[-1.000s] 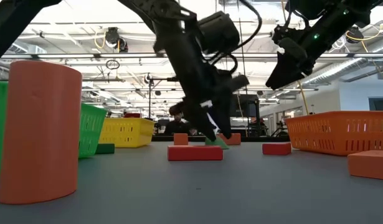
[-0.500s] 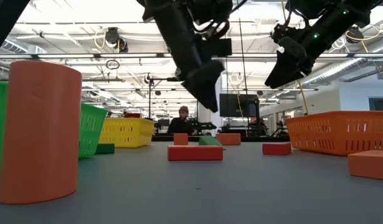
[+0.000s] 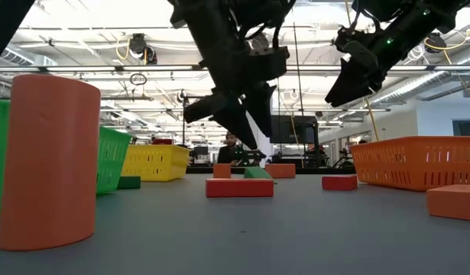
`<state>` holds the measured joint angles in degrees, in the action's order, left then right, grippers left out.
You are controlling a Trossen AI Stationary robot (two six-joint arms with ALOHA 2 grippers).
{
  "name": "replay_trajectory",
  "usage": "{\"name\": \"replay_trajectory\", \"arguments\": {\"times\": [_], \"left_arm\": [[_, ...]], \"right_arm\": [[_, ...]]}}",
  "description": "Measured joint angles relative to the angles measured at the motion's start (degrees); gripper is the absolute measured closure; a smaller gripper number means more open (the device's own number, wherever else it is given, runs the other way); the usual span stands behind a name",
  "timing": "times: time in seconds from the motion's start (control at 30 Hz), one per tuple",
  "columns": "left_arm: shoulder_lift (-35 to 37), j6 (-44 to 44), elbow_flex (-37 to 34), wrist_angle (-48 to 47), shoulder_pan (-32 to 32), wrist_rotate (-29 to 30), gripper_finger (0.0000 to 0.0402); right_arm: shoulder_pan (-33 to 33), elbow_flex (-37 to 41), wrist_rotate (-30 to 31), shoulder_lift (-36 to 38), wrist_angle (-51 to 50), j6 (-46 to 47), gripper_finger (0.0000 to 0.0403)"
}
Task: Sort & place blocks by color
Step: Put the green block into the green bin
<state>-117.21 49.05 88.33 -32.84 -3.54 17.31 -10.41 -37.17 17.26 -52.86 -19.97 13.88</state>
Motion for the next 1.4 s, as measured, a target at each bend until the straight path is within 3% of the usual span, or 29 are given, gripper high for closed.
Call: {"name": "replay_trajectory", "arguments": {"times": [0.57, 1.23, 1.4], "left_arm": [[-2.3, -0.7, -0.5, -1.3, 5.1, -5.6, 0.0202], [-6.5, -3.8, -0.4, 0.3, 4.1, -7.4, 0.0202], [-6.5, -4.0, -0.4, 1.2, 4.1, -7.6, 0.0238]], "right_arm": [[0.0, 0.0, -2.5, 0.0, 2.0, 0.0, 0.0156], [0.0, 0.0, -2.6, 0.0, 1.7, -0.9, 0.0156], [0.0, 0.0, -2.6, 0.0, 1.7, -1.0, 0.0156]]}}
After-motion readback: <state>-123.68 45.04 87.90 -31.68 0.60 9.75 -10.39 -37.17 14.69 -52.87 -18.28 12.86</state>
